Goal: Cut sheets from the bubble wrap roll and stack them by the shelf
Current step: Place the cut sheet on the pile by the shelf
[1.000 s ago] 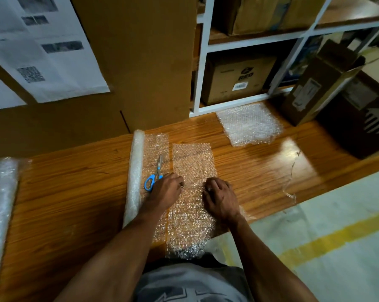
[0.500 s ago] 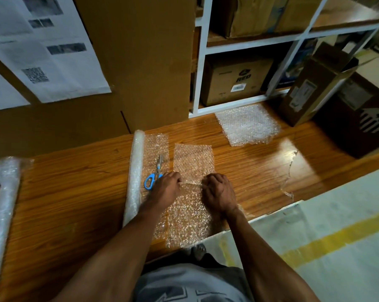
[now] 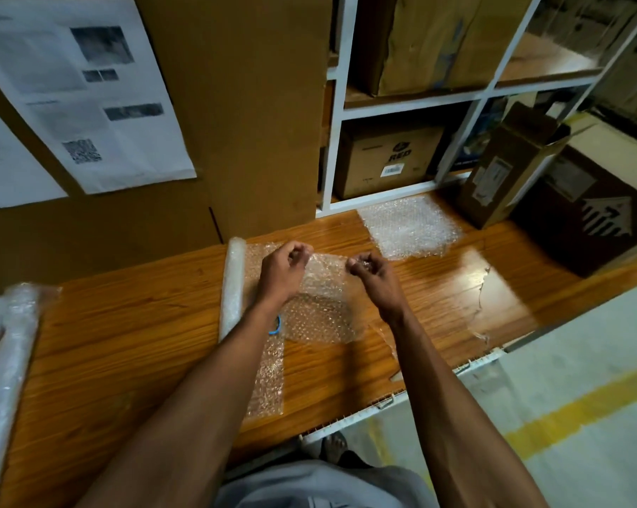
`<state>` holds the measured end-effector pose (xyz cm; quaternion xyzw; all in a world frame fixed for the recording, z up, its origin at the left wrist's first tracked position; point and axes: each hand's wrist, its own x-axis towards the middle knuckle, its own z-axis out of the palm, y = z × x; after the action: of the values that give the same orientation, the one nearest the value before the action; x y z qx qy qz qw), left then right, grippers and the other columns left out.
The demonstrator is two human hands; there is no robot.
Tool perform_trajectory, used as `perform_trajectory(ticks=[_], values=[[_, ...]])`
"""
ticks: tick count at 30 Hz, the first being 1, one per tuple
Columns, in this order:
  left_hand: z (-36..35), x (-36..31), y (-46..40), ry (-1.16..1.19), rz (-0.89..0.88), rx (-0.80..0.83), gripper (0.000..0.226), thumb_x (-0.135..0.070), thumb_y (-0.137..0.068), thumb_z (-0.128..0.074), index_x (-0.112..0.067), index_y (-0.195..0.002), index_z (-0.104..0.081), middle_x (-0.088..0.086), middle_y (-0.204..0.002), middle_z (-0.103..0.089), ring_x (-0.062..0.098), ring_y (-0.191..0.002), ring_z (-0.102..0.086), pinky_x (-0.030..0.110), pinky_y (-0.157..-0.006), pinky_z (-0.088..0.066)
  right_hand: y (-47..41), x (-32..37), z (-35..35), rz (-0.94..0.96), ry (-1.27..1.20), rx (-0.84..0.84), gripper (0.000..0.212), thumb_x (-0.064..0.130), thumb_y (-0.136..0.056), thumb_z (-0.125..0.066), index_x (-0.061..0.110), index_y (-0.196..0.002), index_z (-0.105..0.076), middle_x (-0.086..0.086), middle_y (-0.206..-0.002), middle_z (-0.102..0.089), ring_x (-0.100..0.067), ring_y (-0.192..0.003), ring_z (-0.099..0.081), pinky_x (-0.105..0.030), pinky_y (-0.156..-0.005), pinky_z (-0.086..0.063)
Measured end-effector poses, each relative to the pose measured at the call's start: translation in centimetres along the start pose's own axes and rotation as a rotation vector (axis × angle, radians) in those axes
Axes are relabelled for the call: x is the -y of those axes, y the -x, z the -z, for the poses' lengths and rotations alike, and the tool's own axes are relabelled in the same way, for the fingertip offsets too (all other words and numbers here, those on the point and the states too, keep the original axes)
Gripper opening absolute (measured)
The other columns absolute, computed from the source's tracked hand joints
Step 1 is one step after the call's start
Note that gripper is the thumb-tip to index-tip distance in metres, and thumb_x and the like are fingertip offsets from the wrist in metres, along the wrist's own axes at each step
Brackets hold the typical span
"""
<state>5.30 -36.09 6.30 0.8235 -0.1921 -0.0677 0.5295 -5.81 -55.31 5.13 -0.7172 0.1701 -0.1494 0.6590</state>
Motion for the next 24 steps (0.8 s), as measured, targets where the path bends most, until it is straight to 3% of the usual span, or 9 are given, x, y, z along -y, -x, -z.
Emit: perform_trajectory(ticks=[2,4,8,11,13,16,19,22,24], values=[[0.6,-0.1,-0.4,0.016,-0.017,0.040,0.025,-0.051,-0.089,-0.073,-0.029,-0.100,-0.072,-0.014,-0.100,-0.074,0.006,-0.097,-0.067,0.025,-0.082,-0.053,-0.3,1.3,-0.1,-0.015,-0.016,-0.018,0.013,0.027,-0.097,-0.074,0.015,-0.101,-0.072,-0.011,-0.103,-0.072,-0.029,-0.098,-0.068,-0.044,-0.090,-0.056],[1.0,-0.1,-0.7,0.016,-0.007,0.056,0.022,-0.044,-0.087,-0.077,-0.027,-0.100,-0.074,-0.014,-0.098,-0.075,0.003,-0.094,-0.068,0.029,-0.086,-0.056,-0.3,2.4,-0.2,-0.022,-0.014,-0.040,0.014,0.022,-0.097,-0.074,0.009,-0.104,-0.071,-0.009,-0.103,-0.072,-0.021,-0.094,-0.067,-0.039,-0.085,-0.056],[2.4,-1.0,-0.7,0.077,0.027,0.077,0.026,-0.046,-0.094,-0.070,-0.025,-0.107,-0.079,-0.013,-0.106,-0.075,0.006,-0.102,-0.067,0.033,-0.092,-0.056,0.2,3.9,-0.3,0.017,-0.009,-0.041,0.018,0.020,-0.095,-0.075,0.006,-0.106,-0.072,-0.012,-0.102,-0.073,-0.021,-0.093,-0.067,-0.042,-0.089,-0.055],[3.4,-1.9,-0.3,0.170,0.002,0.118,0.018,-0.037,-0.095,-0.072,-0.028,-0.109,-0.077,-0.018,-0.110,-0.072,0.000,-0.105,-0.064,0.026,-0.088,-0.053,0.9,4.8,-0.4,-0.003,-0.039,-0.039,0.017,0.017,-0.095,-0.076,0.004,-0.106,-0.073,-0.011,-0.099,-0.073,-0.020,-0.092,-0.069,-0.040,-0.089,-0.056],[3.9,-2.4,-0.1,0.204,0.017,0.124,0.015,-0.039,-0.094,-0.072,-0.027,-0.102,-0.076,-0.016,-0.100,-0.074,-0.001,-0.093,-0.065,0.024,-0.079,-0.051,1.3,5.3,-0.6,-0.001,-0.050,-0.056,0.017,0.016,-0.095,-0.076,0.002,-0.104,-0.073,-0.010,-0.094,-0.074,-0.020,-0.090,-0.070,-0.042,-0.088,-0.057],[4.4,-2.7,0.2,0.262,0.038,0.140,0.026,-0.049,-0.093,-0.069,-0.024,-0.094,-0.075,-0.009,-0.090,-0.075,0.006,-0.084,-0.065,0.028,-0.076,-0.049,1.7,5.7,-1.0,-0.013,-0.071,-0.102,0.022,0.023,-0.096,-0.076,0.002,-0.102,-0.074,-0.009,-0.092,-0.075,-0.023,-0.087,-0.071,-0.049,-0.086,-0.059],[4.9,-3.1,0.3,0.451,0.049,0.200,0.022,-0.039,-0.091,-0.073,-0.022,-0.106,-0.074,-0.004,-0.101,-0.077,0.009,-0.095,-0.070,0.029,-0.087,-0.055,1.9,6.1,-1.3,-0.018,-0.095,-0.118,0.024,0.032,-0.099,-0.072,0.008,-0.100,-0.073,-0.009,-0.093,-0.075,-0.029,-0.085,-0.071,-0.051,-0.082,-0.059],[4.8,-3.0,0.3,0.440,0.092,0.255,0.032,-0.034,-0.086,-0.081,-0.020,-0.114,-0.073,-0.002,-0.107,-0.078,0.014,-0.100,-0.073,0.030,-0.088,-0.058,2.1,6.4,-1.4,-0.012,-0.102,-0.120,0.030,0.042,-0.103,-0.064,0.014,-0.095,-0.072,-0.011,-0.088,-0.068,-0.030,-0.085,-0.067,-0.050,-0.081,-0.058],[4.5,-2.6,0.3,0.423,0.119,0.236,0.035,-0.036,-0.084,-0.083,-0.019,-0.113,-0.074,-0.001,-0.106,-0.078,0.017,-0.099,-0.073,0.032,-0.087,-0.060,2.4,6.7,-1.5,-0.036,-0.141,-0.108,0.037,0.045,-0.106,-0.056,0.012,-0.107,-0.073,-0.018,-0.099,-0.070,-0.032,-0.091,-0.072,-0.049,-0.082,-0.061]])
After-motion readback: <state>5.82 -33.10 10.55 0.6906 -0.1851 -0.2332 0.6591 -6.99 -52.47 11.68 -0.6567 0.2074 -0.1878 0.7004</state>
